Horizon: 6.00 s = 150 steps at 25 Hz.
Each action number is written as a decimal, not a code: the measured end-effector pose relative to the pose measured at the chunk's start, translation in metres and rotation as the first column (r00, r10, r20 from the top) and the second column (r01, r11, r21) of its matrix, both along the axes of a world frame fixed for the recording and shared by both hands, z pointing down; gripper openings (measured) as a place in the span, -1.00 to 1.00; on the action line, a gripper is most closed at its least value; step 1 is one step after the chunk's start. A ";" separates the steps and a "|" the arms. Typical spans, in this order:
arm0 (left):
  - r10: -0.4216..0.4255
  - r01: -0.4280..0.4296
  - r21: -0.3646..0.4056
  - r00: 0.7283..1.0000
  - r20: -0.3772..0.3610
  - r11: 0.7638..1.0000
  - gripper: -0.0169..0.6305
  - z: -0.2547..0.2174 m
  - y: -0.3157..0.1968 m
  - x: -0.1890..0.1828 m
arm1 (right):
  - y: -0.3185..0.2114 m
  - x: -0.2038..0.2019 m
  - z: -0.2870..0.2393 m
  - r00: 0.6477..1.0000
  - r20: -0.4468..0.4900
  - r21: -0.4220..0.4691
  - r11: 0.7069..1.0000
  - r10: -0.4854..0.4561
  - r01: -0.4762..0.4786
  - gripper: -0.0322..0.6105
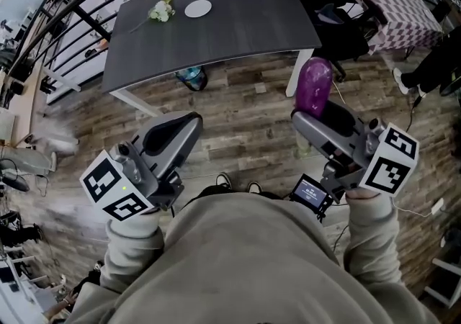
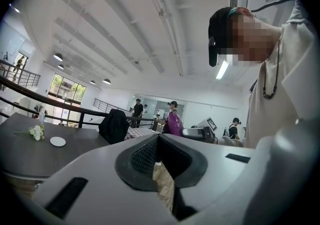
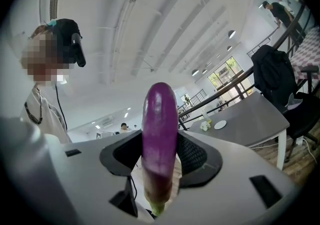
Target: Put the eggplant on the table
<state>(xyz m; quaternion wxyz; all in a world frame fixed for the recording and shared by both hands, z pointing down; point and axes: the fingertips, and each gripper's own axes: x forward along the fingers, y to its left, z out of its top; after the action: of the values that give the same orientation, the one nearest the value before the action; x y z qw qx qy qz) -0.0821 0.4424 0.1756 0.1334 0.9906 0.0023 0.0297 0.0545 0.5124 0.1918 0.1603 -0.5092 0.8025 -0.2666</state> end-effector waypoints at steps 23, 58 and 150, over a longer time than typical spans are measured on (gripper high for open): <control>0.153 -0.153 -0.012 0.988 -0.006 0.988 -0.93 0.012 -0.058 0.068 | -0.020 0.060 0.015 0.982 -0.009 -0.025 0.982 0.187 -0.188 -0.22; 0.019 -0.021 -0.089 0.999 -0.027 0.996 -0.93 0.055 -0.322 -0.038 | -0.316 -0.024 0.012 0.994 -0.099 -0.109 0.993 0.042 -0.053 -0.22; -0.011 0.002 -0.173 0.999 -0.052 0.985 -0.93 0.072 -0.667 0.123 | -0.725 0.108 0.034 0.984 -0.130 -0.200 0.976 -0.119 0.091 -0.22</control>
<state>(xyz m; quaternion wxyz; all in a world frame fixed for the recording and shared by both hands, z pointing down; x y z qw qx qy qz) 0.0410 -0.2243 0.2475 0.2191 0.9757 0.0053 0.0026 0.1628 -0.2130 0.2259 0.0386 -0.4968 0.8079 -0.3147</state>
